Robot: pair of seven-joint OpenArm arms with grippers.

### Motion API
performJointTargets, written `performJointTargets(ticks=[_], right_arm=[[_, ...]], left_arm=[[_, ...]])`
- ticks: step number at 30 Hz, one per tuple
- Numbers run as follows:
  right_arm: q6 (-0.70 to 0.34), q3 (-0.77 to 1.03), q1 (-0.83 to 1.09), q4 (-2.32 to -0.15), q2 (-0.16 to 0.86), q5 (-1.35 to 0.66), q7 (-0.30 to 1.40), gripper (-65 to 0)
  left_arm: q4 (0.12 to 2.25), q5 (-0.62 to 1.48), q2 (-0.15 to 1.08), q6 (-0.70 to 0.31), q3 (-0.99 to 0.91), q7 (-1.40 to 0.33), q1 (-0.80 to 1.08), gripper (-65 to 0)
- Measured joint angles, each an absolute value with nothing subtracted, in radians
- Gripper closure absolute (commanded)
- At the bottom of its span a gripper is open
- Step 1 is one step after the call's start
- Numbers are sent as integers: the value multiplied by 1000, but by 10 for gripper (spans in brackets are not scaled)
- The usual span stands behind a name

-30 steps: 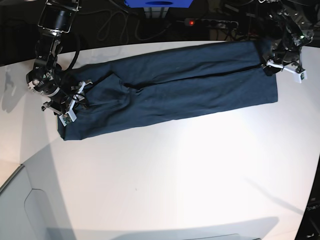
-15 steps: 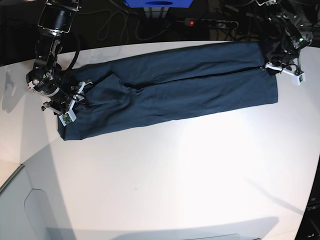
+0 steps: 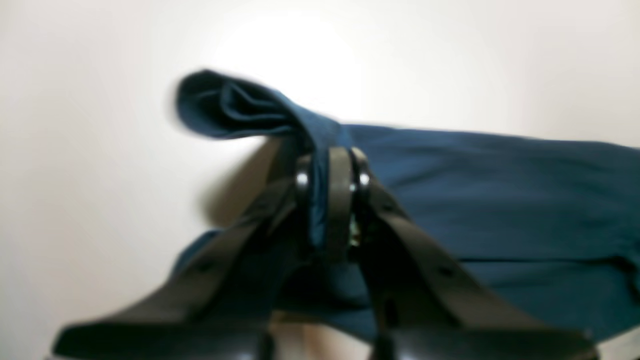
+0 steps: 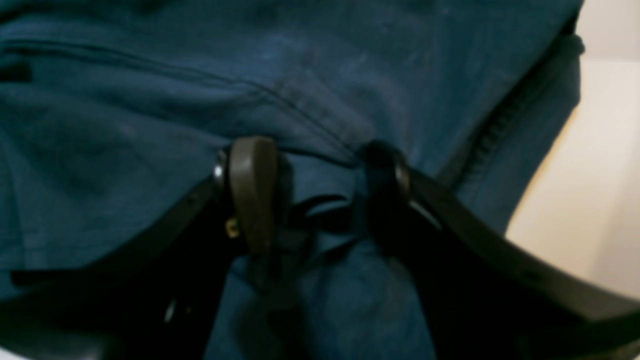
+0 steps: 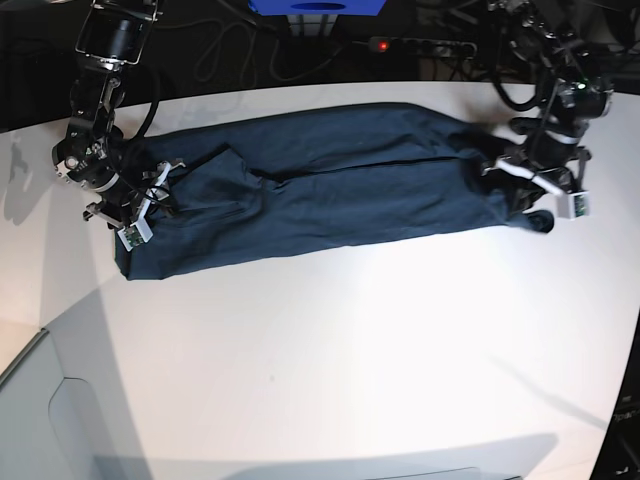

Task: Fold the T-shirt properly
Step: 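Fold the held strip end toward the right gripper with the left gripper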

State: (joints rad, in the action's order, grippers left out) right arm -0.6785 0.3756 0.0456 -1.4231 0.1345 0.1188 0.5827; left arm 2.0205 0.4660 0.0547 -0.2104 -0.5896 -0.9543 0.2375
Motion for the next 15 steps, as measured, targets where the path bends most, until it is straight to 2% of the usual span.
performJointTargets(ticks=[15], right_arm=[[-678,374,45,-1423,134,118,583,-259]], left_arm=[[2019,449,-112,-199,-190,-953,251,0]])
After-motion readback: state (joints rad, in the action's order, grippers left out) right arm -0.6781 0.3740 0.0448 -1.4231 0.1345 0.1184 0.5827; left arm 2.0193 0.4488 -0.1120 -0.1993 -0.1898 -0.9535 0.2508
